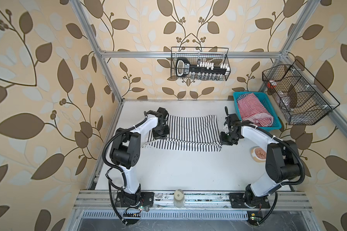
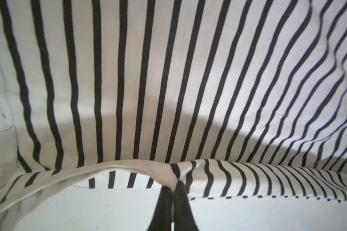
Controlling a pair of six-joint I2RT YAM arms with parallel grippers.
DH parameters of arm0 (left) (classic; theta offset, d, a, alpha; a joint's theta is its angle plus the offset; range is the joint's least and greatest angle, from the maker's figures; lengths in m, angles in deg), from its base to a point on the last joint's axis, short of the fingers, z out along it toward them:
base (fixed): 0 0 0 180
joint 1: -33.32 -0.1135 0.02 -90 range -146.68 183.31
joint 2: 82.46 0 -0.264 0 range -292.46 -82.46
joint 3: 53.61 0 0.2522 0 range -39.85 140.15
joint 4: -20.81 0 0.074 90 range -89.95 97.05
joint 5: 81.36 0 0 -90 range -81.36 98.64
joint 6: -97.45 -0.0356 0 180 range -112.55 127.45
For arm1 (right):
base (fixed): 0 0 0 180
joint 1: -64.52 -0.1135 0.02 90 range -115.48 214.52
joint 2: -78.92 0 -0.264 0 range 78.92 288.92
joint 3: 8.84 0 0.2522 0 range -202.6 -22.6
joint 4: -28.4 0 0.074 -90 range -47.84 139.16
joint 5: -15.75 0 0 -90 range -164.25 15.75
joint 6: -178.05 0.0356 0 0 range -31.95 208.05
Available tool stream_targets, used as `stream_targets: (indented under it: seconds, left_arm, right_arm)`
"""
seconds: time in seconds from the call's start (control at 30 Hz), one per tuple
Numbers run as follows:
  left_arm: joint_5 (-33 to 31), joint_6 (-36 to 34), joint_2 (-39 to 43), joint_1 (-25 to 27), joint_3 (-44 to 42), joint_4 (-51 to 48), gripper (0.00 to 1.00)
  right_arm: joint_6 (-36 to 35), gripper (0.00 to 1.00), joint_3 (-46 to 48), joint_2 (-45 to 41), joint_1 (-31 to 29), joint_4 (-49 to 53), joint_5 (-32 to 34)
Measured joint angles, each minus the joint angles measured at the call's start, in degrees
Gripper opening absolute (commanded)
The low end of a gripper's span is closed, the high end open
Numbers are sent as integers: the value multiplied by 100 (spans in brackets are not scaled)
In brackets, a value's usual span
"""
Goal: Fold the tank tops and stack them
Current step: 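Lift the near hem with both grippers and fold it toward the far edge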
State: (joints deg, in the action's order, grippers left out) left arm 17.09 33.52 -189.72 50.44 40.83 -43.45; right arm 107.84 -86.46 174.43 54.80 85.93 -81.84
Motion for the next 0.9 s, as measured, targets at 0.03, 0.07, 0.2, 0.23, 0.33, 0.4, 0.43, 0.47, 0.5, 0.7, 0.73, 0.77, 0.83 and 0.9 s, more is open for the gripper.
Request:
stream_targets:
  seconds: [0.03,0.07,0.2,0.23,0.33,0.4,0.43,0.47,0.5,0.7,0.73,0.77,0.83,0.9]
  left_arm:
    - [9,-13,-48,0,22,0,0]
    - [13,-17,-96,-2,42,2,0]
    - [55,-24,-273,-63,133,7,0]
    - [59,-24,-297,-74,146,11,0]
    - [87,-22,-348,-133,192,7,0]
    - [140,-22,-382,-164,254,15,6]
    - [162,-20,-396,-184,280,15,8]
    - [173,-17,-415,-192,308,17,11]
    - [192,0,-431,-219,326,33,14]
    - [236,94,-634,-328,468,114,25]
    - [264,114,-678,-352,516,114,26]
    - [293,127,-732,-378,577,122,27]
    - [313,151,-809,-450,704,122,29]
    - [313,162,-859,-487,848,127,30]
  right_arm:
    - [-15,2,-39,66,9,7,0]
    - [-22,3,-81,138,13,9,-7]
    - [-39,5,-227,361,39,22,-20]
    - [-39,6,-260,396,44,22,-26]
    - [-42,12,-350,514,52,17,-39]
    - [-44,17,-393,590,63,15,-48]
    - [-44,20,-411,629,72,11,-59]
    - [-55,22,-422,662,81,11,-79]
    - [-52,23,-442,704,94,9,-101]
    - [-31,28,-706,975,232,-26,-258]
    - [-28,28,-774,1003,271,-55,-295]
    - [-13,29,-837,1016,321,-92,-339]
    - [11,29,-951,1027,435,-149,-424]
    - [37,30,-1051,1027,549,-201,-492]
